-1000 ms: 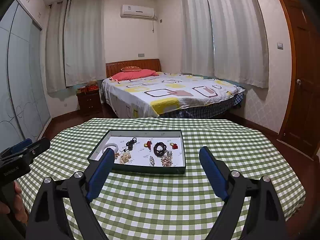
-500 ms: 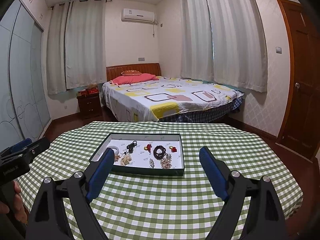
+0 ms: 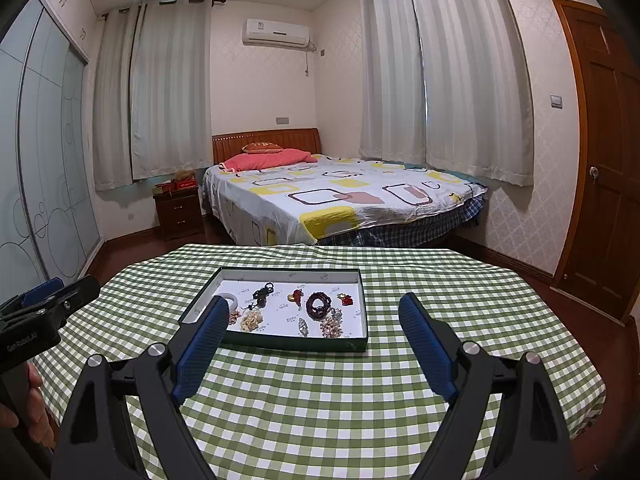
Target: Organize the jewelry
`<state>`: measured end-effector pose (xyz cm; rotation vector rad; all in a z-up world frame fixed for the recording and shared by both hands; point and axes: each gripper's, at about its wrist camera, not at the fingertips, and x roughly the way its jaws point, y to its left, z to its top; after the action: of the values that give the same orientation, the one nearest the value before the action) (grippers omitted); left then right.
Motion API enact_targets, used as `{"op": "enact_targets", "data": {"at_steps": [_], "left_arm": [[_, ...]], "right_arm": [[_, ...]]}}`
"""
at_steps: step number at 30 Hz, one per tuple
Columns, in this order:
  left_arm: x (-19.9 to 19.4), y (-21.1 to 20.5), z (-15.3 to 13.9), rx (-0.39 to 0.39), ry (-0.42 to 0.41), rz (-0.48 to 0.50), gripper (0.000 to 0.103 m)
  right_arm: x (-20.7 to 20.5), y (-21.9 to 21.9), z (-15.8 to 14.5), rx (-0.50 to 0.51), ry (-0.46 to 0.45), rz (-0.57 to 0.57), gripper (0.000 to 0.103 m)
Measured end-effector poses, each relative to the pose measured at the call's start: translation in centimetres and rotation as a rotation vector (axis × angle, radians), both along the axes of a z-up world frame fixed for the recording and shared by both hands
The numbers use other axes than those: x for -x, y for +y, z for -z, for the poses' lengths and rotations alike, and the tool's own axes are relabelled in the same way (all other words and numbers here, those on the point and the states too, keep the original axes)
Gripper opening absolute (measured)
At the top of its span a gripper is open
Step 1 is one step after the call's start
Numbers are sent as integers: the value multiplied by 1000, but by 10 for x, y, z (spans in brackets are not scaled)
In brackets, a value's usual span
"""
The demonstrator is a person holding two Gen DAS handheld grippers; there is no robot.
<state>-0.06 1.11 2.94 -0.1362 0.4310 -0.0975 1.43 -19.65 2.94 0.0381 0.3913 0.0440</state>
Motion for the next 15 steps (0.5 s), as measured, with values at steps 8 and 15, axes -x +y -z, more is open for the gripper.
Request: {"op": "enact_targets", "data": {"at_steps": [8, 15], "left_arm": [[2, 2, 0, 7, 1, -6, 98], [-2, 6, -1, 19, 27, -41, 99]], "right_arm": [[0, 1, 0, 0, 6, 0, 84], [0, 2, 1, 0, 10, 1, 84]]}}
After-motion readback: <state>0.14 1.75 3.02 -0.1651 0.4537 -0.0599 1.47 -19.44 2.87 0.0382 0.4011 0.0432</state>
